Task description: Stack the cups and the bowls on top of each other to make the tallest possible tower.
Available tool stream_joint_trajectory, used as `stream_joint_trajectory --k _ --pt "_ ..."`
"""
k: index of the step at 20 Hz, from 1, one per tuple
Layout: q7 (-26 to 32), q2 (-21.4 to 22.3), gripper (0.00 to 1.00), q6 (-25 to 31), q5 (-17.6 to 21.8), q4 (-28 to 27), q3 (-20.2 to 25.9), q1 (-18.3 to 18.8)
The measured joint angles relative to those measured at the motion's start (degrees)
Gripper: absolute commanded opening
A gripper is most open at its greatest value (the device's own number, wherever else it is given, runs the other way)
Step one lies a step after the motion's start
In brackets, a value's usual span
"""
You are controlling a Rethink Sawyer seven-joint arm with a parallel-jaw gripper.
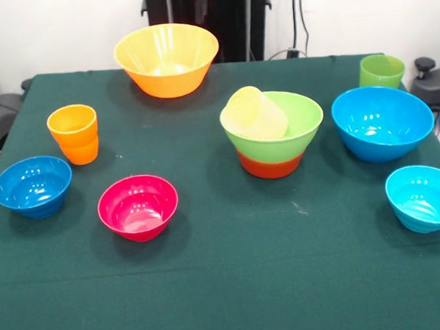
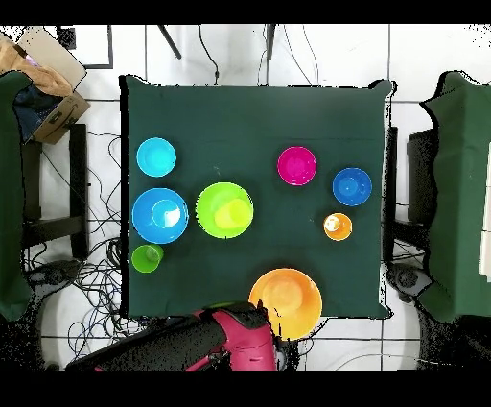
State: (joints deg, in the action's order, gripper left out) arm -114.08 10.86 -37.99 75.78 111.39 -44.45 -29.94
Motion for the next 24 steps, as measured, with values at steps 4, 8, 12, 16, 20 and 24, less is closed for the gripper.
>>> stream_joint_trajectory --k 4,8,12,16,20,24 --pt "0.00 -0.01 1.00 1.74 0.98 0.00 1.62 -0.05" --pt "0.00 -0.01 1.00 2.47 -0.23 -0.01 2.63 0.96" --pt "0.00 -0.09 1.00 2.47 -6.23 -0.02 2.78 3.83" --pt "0.00 -0.40 1.00 2.26 -10.68 0.00 2.76 6.30" --pt "0.00 -1.57 1.00 0.74 -14.67 -0.02 2.77 8.01" --pt "0.00 -2.69 1.00 0.06 -15.73 -0.01 2.77 8.01"
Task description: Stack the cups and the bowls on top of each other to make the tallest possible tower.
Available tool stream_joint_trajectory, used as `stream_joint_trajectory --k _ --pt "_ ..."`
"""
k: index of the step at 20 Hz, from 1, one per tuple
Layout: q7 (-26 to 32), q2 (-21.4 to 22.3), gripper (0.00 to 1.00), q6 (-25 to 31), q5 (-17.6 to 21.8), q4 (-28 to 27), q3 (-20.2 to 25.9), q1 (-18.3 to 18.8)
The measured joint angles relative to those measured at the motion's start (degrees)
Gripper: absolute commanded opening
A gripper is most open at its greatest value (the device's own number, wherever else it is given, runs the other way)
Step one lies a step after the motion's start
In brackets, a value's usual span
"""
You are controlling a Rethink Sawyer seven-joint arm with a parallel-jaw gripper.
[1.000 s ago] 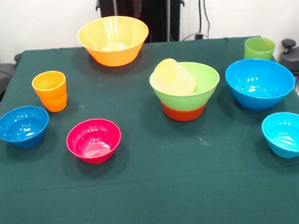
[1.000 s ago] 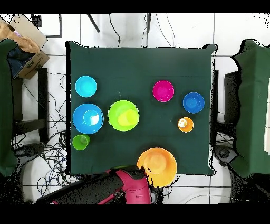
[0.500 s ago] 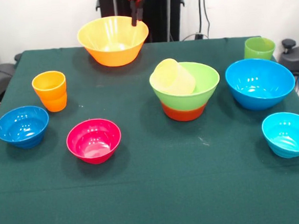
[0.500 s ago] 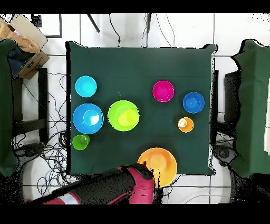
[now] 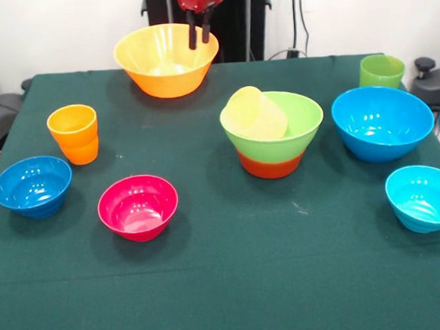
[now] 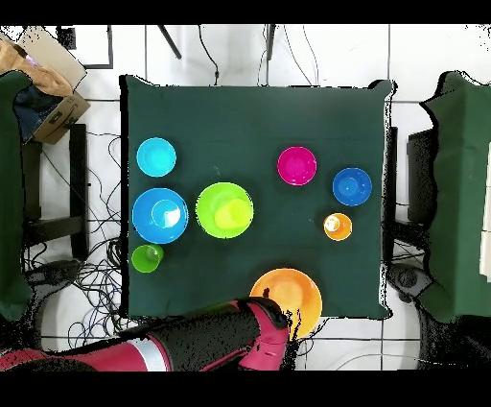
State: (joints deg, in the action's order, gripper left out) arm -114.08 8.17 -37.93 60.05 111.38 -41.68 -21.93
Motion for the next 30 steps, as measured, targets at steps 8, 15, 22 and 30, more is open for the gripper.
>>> stream_joint_trajectory --k 8,15,22,30 --pt "0.00 0.65 1.00 0.00 1.51 -0.01 -0.01 -1.85" --pt "0.00 1.51 1.00 0.00 1.54 0.00 -0.01 -4.17" --pt "0.00 1.85 1.00 0.00 1.52 0.01 -0.01 -5.27" --pt "0.00 0.62 1.00 0.00 -1.28 0.00 -0.06 -5.27"
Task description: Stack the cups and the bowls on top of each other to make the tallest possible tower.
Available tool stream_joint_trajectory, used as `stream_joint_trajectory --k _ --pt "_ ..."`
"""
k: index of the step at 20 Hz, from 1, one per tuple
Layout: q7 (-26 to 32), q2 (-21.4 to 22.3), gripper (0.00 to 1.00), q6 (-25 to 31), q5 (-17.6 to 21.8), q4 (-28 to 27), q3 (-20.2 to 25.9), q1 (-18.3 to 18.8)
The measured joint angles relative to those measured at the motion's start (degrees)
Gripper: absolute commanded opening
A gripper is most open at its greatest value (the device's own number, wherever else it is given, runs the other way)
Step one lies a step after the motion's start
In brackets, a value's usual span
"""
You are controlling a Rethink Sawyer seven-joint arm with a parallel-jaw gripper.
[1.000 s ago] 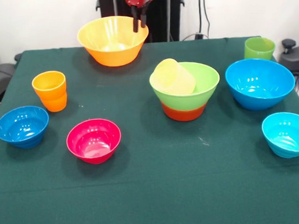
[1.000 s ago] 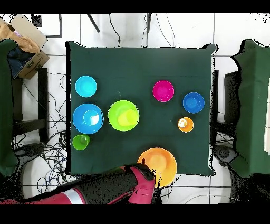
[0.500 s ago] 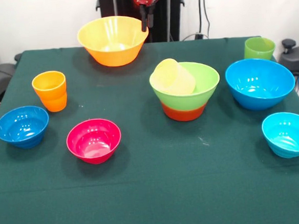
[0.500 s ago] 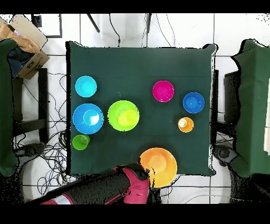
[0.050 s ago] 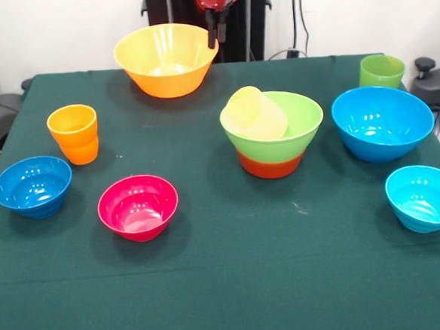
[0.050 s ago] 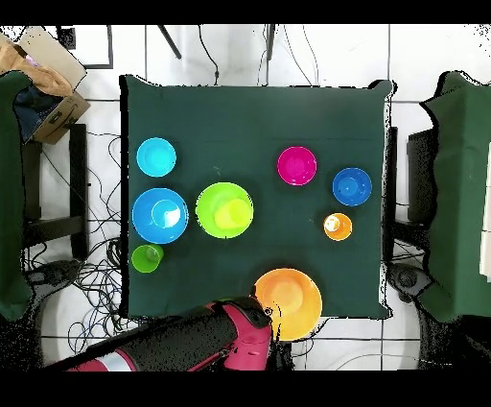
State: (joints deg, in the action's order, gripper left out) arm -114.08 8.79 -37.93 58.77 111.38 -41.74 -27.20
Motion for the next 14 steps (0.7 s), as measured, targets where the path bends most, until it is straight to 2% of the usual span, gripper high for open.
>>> stream_joint_trajectory --k 7,10,11,14 --pt "0.00 -2.92 1.00 -2.23 -5.98 0.00 0.03 0.89" --pt "0.00 -3.95 1.00 -7.35 -7.20 -0.02 1.10 4.45" --pt "0.00 -4.79 1.00 -11.29 -7.91 -0.02 2.16 7.57" --pt "0.00 -5.85 1.00 -15.14 -8.54 -0.04 3.48 10.91"
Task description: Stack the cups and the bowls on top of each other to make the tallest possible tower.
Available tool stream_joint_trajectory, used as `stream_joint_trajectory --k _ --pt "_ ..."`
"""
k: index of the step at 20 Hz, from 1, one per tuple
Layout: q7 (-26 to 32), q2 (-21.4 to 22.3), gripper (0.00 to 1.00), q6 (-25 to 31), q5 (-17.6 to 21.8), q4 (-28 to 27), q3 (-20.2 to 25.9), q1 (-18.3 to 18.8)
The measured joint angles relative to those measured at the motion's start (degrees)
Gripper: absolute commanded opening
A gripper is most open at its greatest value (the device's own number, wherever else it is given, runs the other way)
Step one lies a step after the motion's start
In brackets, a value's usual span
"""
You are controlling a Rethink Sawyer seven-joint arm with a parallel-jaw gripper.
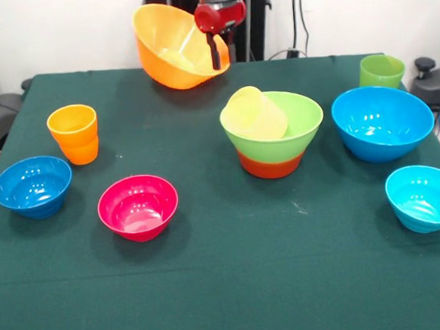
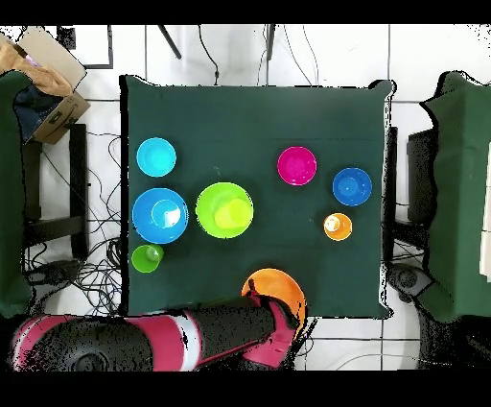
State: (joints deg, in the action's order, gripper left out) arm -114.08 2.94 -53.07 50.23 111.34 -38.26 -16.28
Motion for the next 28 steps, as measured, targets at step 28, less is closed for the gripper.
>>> stream_joint_trajectory --k 28 --pt "0.00 -2.62 1.00 -5.91 -0.44 0.12 3.76 5.01"
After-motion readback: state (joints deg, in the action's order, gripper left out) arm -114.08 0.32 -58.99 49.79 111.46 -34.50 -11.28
